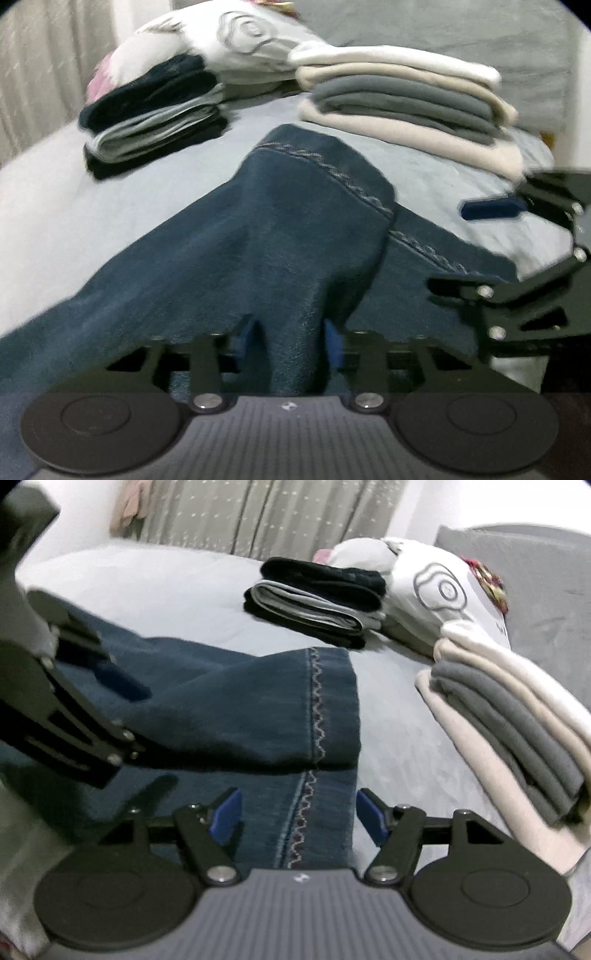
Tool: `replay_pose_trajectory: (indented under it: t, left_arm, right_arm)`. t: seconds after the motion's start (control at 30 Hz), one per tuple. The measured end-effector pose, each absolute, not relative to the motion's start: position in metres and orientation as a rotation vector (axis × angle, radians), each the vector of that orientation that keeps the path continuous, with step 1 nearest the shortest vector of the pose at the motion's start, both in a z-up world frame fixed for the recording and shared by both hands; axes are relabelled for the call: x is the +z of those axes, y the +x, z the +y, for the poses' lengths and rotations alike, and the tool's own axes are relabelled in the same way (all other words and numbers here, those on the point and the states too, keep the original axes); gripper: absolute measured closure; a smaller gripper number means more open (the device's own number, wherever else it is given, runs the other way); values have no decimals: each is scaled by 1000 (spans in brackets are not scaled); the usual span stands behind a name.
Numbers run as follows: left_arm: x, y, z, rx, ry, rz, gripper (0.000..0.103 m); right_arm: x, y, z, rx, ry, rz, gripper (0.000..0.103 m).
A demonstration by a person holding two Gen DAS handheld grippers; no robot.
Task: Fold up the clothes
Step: 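Grasp the stitched hem of the jeans with the right gripper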
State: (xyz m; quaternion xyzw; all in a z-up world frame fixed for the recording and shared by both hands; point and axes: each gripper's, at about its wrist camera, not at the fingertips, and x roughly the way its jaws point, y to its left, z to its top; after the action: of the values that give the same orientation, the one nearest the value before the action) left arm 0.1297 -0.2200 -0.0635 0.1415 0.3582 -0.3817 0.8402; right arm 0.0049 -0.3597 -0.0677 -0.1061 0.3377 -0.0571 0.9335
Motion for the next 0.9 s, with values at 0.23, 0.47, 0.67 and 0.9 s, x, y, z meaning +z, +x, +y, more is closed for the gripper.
replay_pose_trajectory:
  t: [0.23,0.47,0.67,0.9]
  left_arm:
    - [-86,198,-148,-677,-412,991,93]
    - [-103,217,-123,-660,-599,1044,92]
    - [-97,217,-127,-686,-562,1049,84]
    - [-70,202,-127,-740,-388,1017,54]
  right_arm:
    - [-69,12,-373,-114,-153,708,31]
    - [-65,33,-379,-17,-17,710,32]
    - [-75,61,-392,105,192,750,37]
    - [-77,76,-394,159,284,764,72]
